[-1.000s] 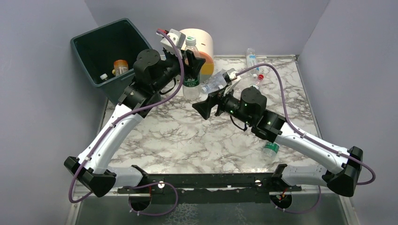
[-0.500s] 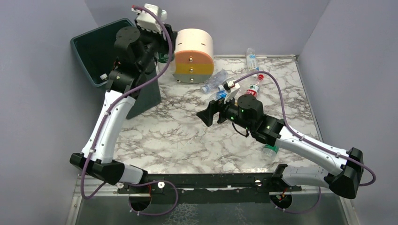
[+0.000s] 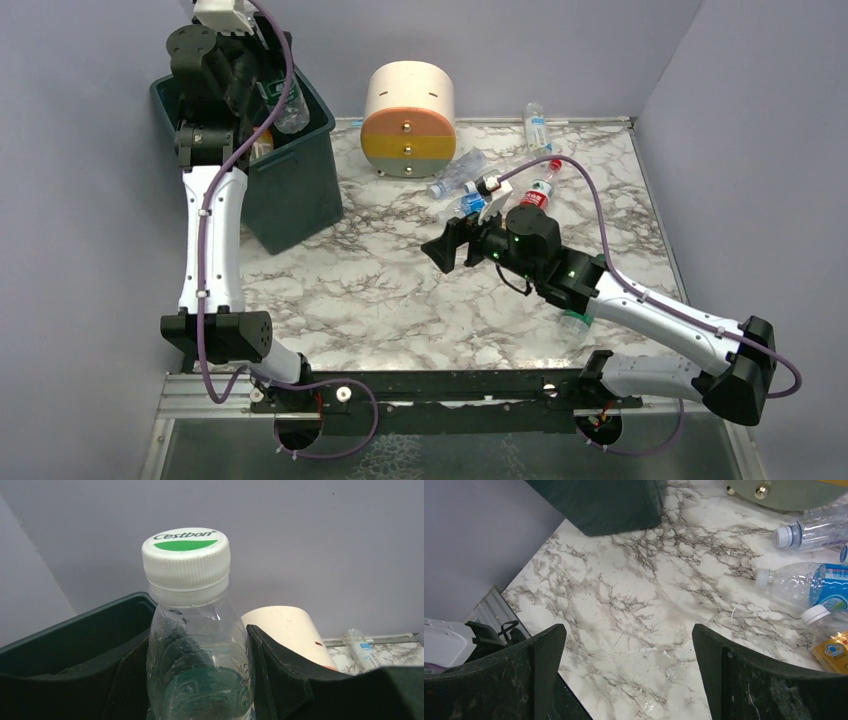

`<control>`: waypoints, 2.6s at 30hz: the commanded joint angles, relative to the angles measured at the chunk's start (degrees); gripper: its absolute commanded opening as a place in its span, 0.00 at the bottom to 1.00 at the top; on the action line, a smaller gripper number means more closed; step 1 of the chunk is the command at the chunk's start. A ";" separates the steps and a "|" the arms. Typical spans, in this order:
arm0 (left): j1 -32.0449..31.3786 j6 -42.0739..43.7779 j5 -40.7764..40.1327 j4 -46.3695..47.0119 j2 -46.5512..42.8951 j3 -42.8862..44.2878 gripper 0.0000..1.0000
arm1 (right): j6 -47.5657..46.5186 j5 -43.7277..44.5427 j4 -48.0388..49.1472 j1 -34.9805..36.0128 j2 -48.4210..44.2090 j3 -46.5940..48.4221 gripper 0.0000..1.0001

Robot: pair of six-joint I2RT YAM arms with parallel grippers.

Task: Put the plastic bottles in the bin
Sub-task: Place the plastic bottle in the trash bin, then pick up the plastic bottle at the center of the board.

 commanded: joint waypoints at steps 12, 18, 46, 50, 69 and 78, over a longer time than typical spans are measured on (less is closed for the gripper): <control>7.29 -5.67 5.03 9.46 -0.20 -9.24 0.77 | 0.29 6.68 -3.93 0.40 -1.97 0.53 1.00; 7.28 -6.00 5.39 7.41 -0.34 -7.90 0.87 | 1.41 12.68 -6.72 0.32 -0.57 1.11 1.00; -14.70 -11.30 9.63 -3.45 -11.00 -21.41 0.99 | 8.91 5.65 -18.79 -28.62 13.66 3.51 0.99; -18.56 -11.83 8.75 -3.29 -12.27 -25.71 0.99 | 8.97 5.21 -16.26 -34.06 14.72 2.13 0.99; -28.92 -11.56 4.10 -1.65 -11.86 -33.39 0.99 | 7.94 -2.83 6.61 -41.53 16.87 -8.22 1.00; -29.74 -10.85 3.40 -2.27 -10.97 -33.21 0.99 | 8.16 -7.46 10.58 -41.52 17.02 -12.57 0.99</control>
